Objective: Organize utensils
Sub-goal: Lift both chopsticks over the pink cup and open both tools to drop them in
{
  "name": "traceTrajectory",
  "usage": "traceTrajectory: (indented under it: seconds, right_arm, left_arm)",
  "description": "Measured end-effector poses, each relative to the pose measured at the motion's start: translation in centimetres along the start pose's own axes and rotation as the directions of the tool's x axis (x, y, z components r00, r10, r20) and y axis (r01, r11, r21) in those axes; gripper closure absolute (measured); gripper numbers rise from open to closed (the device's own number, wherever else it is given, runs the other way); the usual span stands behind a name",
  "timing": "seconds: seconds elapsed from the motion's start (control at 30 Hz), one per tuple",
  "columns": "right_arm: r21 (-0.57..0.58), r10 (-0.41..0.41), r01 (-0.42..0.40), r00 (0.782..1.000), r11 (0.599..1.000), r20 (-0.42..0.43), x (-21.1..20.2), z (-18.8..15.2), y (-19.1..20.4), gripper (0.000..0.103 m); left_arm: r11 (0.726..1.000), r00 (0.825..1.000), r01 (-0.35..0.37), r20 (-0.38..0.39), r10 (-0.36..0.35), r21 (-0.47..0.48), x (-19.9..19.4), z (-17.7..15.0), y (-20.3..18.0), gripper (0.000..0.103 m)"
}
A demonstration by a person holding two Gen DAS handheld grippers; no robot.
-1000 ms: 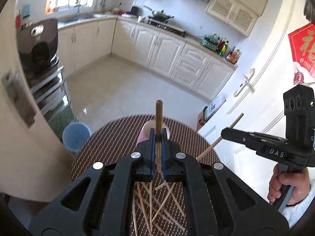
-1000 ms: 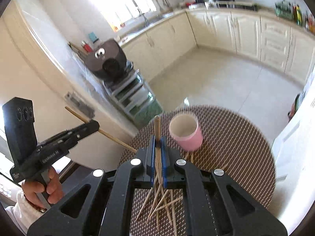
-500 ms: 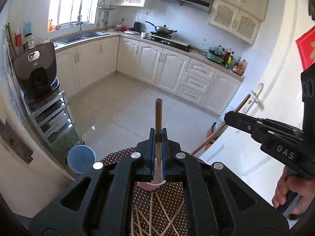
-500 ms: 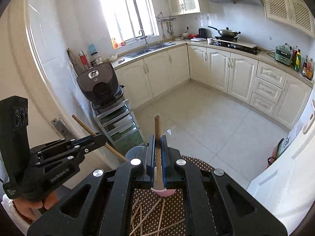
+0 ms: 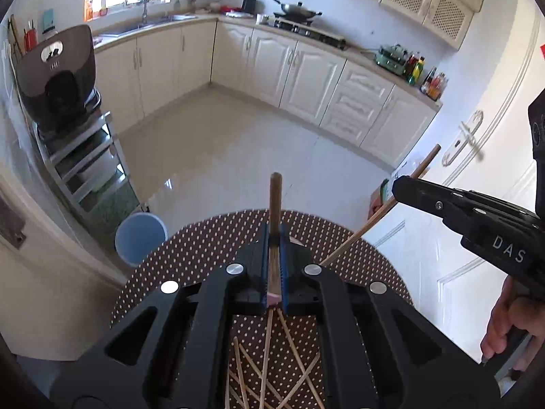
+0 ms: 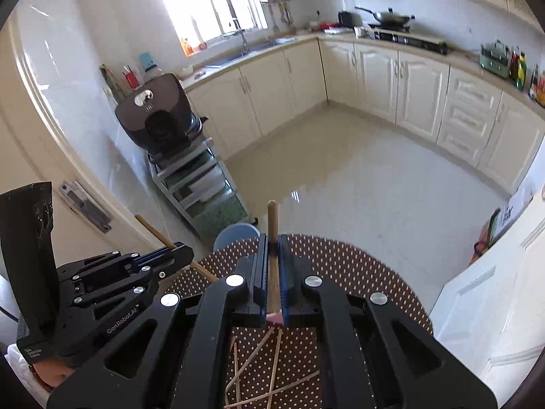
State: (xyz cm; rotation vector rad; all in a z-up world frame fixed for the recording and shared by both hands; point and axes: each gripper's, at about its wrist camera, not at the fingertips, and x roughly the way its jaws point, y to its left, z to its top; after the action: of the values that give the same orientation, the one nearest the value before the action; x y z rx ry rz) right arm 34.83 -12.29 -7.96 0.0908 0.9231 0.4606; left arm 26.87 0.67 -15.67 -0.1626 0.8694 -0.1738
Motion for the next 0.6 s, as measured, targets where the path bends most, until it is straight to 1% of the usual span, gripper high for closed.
traceTrajectory:
  seconds: [0.17, 0.43, 0.47, 0.53, 0.57, 0.6]
  right_arm:
    - [0.022, 0.0, 0.001, 1.0, 1.0, -0.03, 0.8, -1.0, 0.1, 0.098]
    - [0.03, -0.009, 0.011, 0.998, 0.999, -0.065, 1.2, -2.2, 0.4, 0.098]
    - [0.033, -0.009, 0.011, 0.997, 0.999, -0.07, 1.3, -2.1, 0.3, 0.098]
    - [0.041, -0.009, 0.013, 0.997, 0.999, -0.078, 1.5, -2.4, 0.4, 0.098]
    - [0.043, -0.01, 0.014, 0.997, 0.999, -0.08, 1.5, -2.4, 0.4, 0.098]
    - [0.046, -0.011, 0.015, 0.997, 0.999, -0.081, 1.4, -2.6, 0.4, 0.098]
  left_arm:
    - [1.0, 0.999, 0.011, -0.033, -0.012, -0.002, 0.5, -0.9, 0.2, 0.097]
    - [1.0, 0.997, -0.013, -0.072, 0.013, -0.001, 0.6, -1.9, 0.1, 0.095]
    - [1.0, 0.997, -0.014, -0.08, 0.014, 0.004, 0.7, -1.9, 0.0, 0.09]
    - [1.0, 0.997, -0.022, -0.08, 0.022, 0.011, 0.3, -2.1, 0.1, 0.06]
    - [1.0, 0.997, -0.027, -0.071, 0.028, 0.009, 0.1, -2.1, 0.0, 0.04]
    - [1.0, 0.999, -0.023, -0.041, 0.023, 0.006, -0.5, -2.2, 0.1, 0.04]
